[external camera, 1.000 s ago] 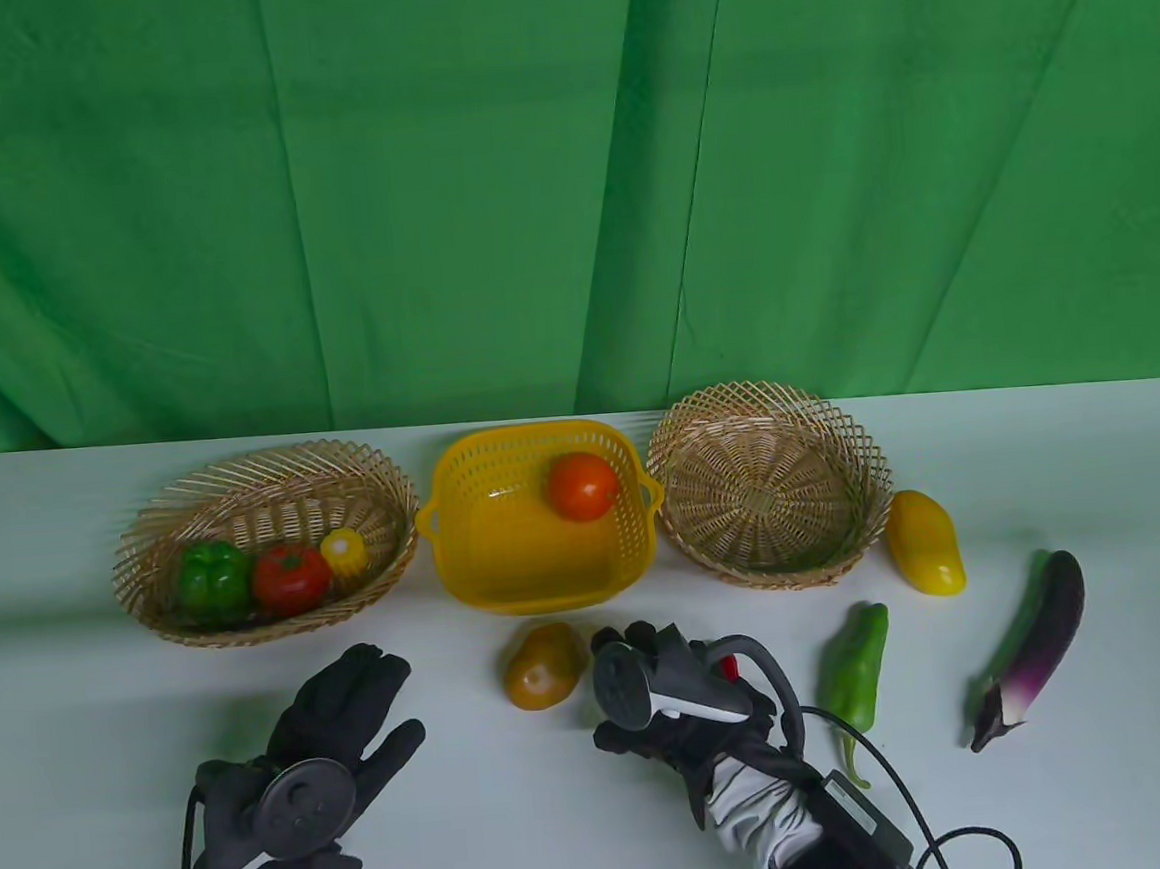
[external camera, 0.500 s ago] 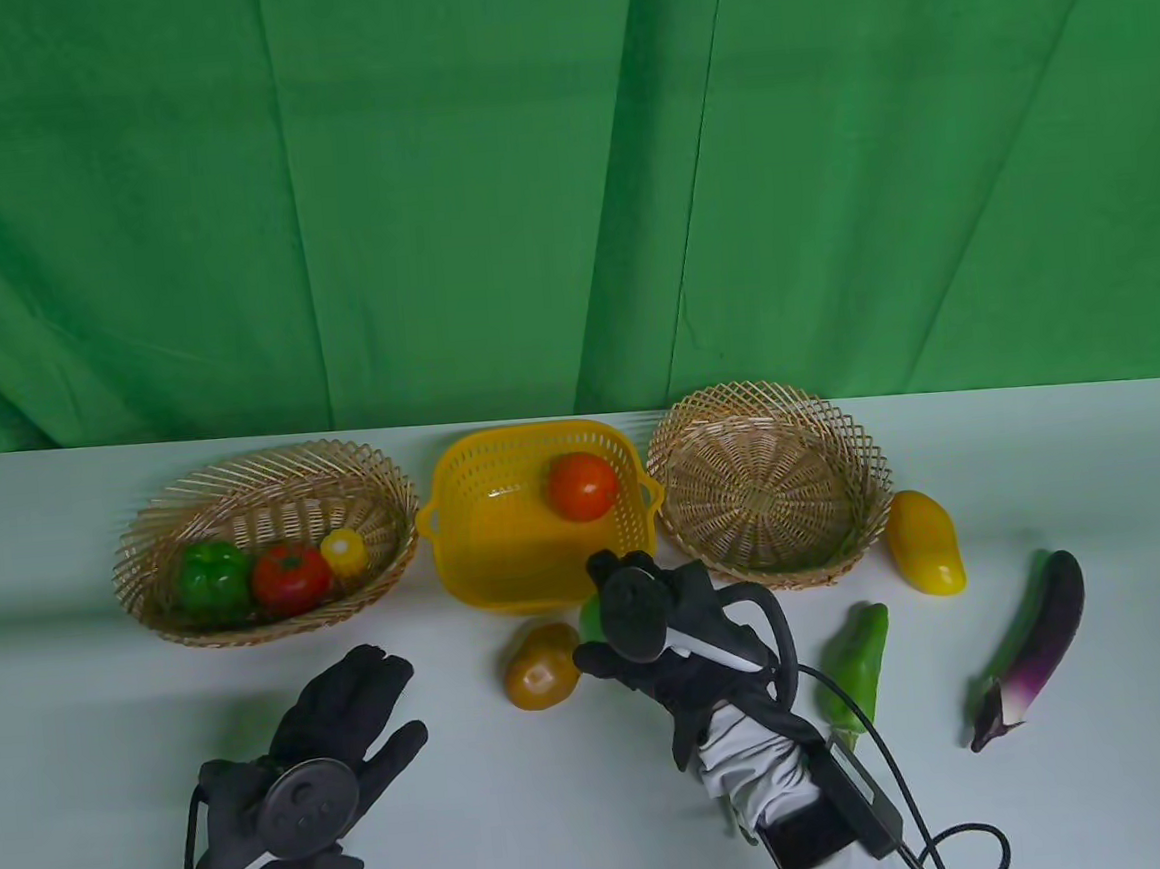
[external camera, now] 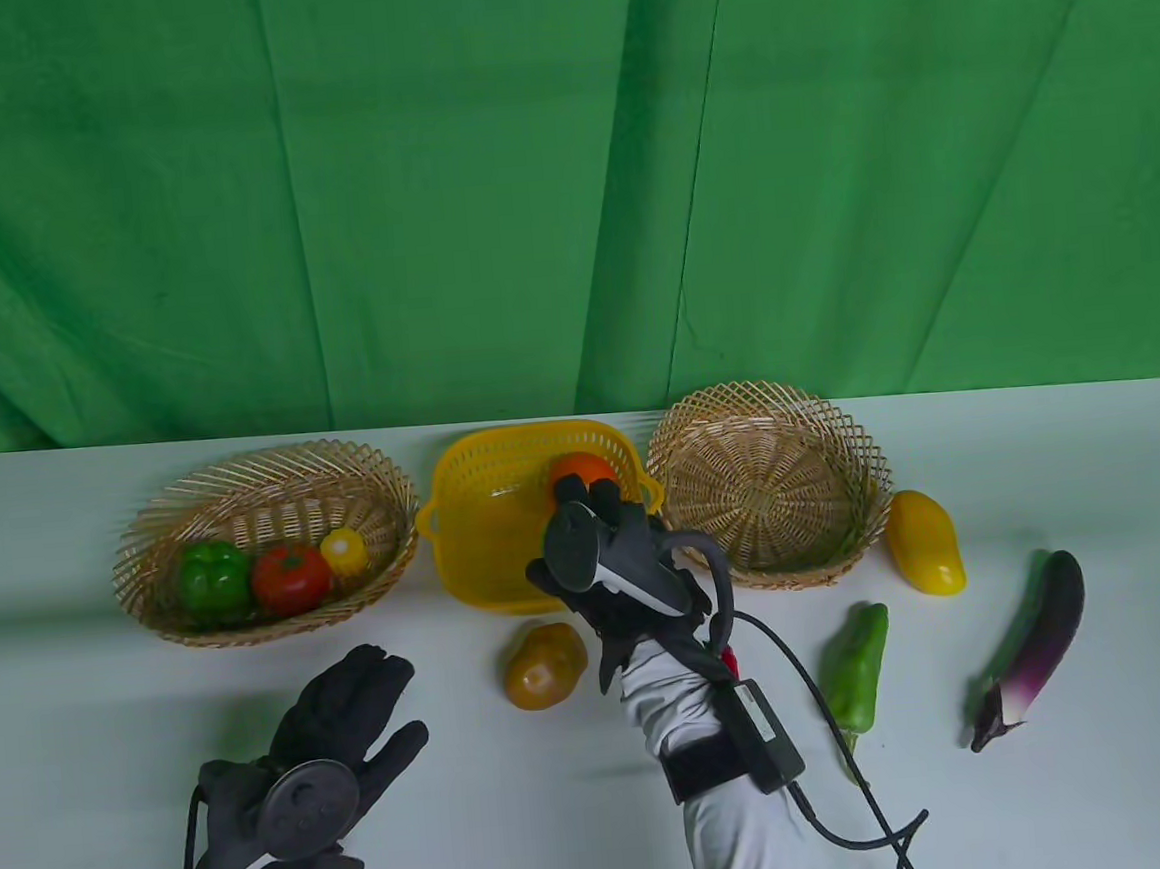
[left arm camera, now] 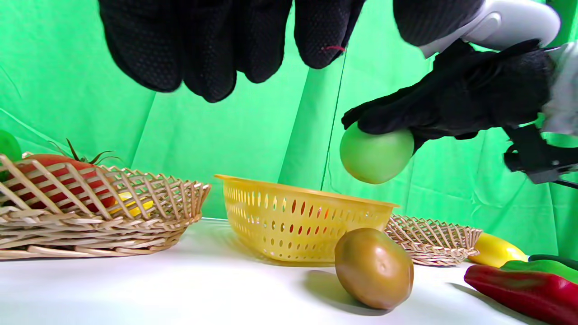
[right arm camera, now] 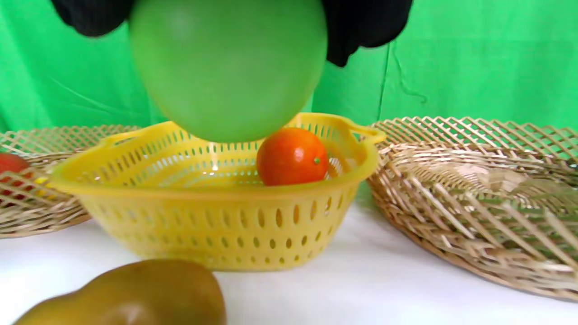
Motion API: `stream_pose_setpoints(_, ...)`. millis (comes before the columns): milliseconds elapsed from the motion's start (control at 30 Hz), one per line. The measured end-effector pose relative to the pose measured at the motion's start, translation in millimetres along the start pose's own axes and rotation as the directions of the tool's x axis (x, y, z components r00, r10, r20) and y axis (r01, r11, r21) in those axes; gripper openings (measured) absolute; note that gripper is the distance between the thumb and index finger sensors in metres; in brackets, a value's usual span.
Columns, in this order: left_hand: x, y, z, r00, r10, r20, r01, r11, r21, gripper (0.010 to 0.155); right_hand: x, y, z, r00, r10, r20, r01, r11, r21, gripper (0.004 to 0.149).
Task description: Place 10 objects into 3 containers, with green background
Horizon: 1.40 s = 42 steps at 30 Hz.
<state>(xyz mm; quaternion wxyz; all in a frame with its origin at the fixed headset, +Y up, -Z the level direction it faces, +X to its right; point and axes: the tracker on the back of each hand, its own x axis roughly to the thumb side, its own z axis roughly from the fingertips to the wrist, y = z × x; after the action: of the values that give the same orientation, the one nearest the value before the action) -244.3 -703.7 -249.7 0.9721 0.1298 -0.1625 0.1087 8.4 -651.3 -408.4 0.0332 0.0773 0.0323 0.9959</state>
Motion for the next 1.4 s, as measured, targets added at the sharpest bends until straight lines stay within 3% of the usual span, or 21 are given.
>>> stream_pose_setpoints(400, 0.8, -0.2, -0.4, 1.000, -0.004, -0.002, 0.004, 1.000, -0.011, 0.067, -0.1, 34.4, -35.2, 0.992, 0.055, -0.111, -0.048, 0.997, 0.060, 0.087)
stream_pose_setpoints(700, 0.2, -0.4, -0.7, 1.000, -0.007, -0.009, 0.006, 1.000, -0.021, 0.066, -6.6, 36.6, -37.8, 0.993, 0.054, -0.109, -0.047, 0.997, 0.060, 0.085)
stream_pose_setpoints(933, -1.1, 0.6, -0.9, 1.000, -0.004, -0.016, 0.004, 1.000, -0.015, 0.066, -6.2, 19.7, -16.8, 0.998, 0.063, -0.023, -0.063, 0.998, -0.011, 0.082)
stream_pose_setpoints(1200, -1.7, 1.2, -1.0, 1.000, -0.006, -0.017, 0.006, 1.000, -0.014, 0.066, -3.9, 3.1, 24.1, 0.990, 0.102, 0.096, -0.095, 0.993, -0.076, 0.080)
stream_pose_setpoints(1400, -2.3, 2.0, -0.4, 1.000, -0.009, -0.020, 0.009, 1.000, -0.013, 0.066, -2.8, 3.6, 54.0, 0.984, 0.092, 0.153, -0.080, 0.993, -0.082, 0.079)
